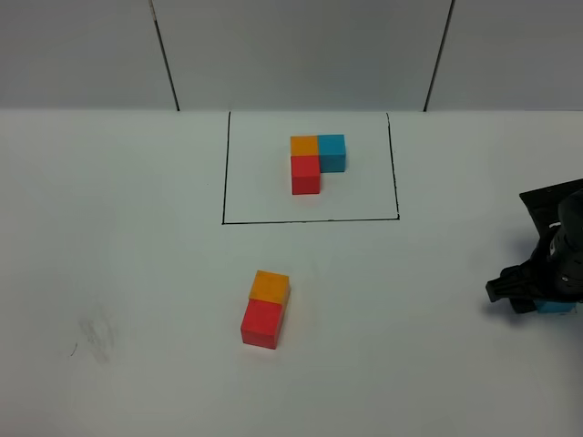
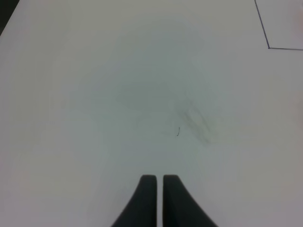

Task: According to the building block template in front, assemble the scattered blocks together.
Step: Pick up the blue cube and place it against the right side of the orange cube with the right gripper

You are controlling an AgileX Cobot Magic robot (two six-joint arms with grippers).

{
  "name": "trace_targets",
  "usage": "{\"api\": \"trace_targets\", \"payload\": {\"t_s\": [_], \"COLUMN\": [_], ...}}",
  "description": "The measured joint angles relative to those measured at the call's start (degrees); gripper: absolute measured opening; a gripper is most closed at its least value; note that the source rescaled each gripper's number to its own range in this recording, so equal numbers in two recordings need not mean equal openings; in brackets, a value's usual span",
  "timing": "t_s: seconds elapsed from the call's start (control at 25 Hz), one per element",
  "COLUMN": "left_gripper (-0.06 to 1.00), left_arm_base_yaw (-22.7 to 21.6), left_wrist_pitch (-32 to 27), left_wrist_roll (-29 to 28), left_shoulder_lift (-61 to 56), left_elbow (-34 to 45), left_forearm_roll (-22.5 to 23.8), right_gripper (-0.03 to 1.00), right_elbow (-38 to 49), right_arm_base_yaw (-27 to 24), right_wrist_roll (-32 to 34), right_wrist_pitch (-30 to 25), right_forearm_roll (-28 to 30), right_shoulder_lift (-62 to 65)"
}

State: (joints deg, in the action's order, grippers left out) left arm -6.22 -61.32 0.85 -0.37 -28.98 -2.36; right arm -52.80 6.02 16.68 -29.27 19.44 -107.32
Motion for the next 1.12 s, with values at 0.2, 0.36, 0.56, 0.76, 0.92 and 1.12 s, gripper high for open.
{"api": "trace_targets", "payload": {"t_s": [0.2, 0.36, 0.56, 0.76, 0.92, 1.12], "left_gripper": [0.00, 0.00, 0.00, 0.00, 0.00, 0.00], "left_arm_base_yaw": [0.0, 0.0, 0.0, 0.0, 0.0, 0.0], "left_wrist_pitch": [0.0, 0.0, 0.0, 0.0, 0.0, 0.0], "left_wrist_roll": [0.0, 0.0, 0.0, 0.0, 0.0, 0.0], "left_shoulder_lift": [0.0, 0.0, 0.0, 0.0, 0.0, 0.0], "left_elbow": [0.0, 0.0, 0.0, 0.0, 0.0, 0.0], "left_forearm_roll": [0.0, 0.0, 0.0, 0.0, 0.0, 0.0], "right_gripper": [0.67, 0.58, 0.58, 0.58, 0.58, 0.58], "right_elbow": [0.0, 0.0, 0.0, 0.0, -0.1, -1.9], "right_arm_base_yaw": [0.0, 0.0, 0.0, 0.1, 0.5, 0.5], "right_wrist_roll": [0.0, 0.0, -1.6, -4.0, -6.4, -10.9], "right_wrist_pitch": [0.6, 0.8, 1.2, 1.2, 1.1, -1.5], "right_forearm_roll": [0.2, 0.4, 0.5, -0.2, -2.1, -5.4], "right_shoulder_lift": [0.0, 0.0, 0.0, 0.2, 3.6, 10.6]}}
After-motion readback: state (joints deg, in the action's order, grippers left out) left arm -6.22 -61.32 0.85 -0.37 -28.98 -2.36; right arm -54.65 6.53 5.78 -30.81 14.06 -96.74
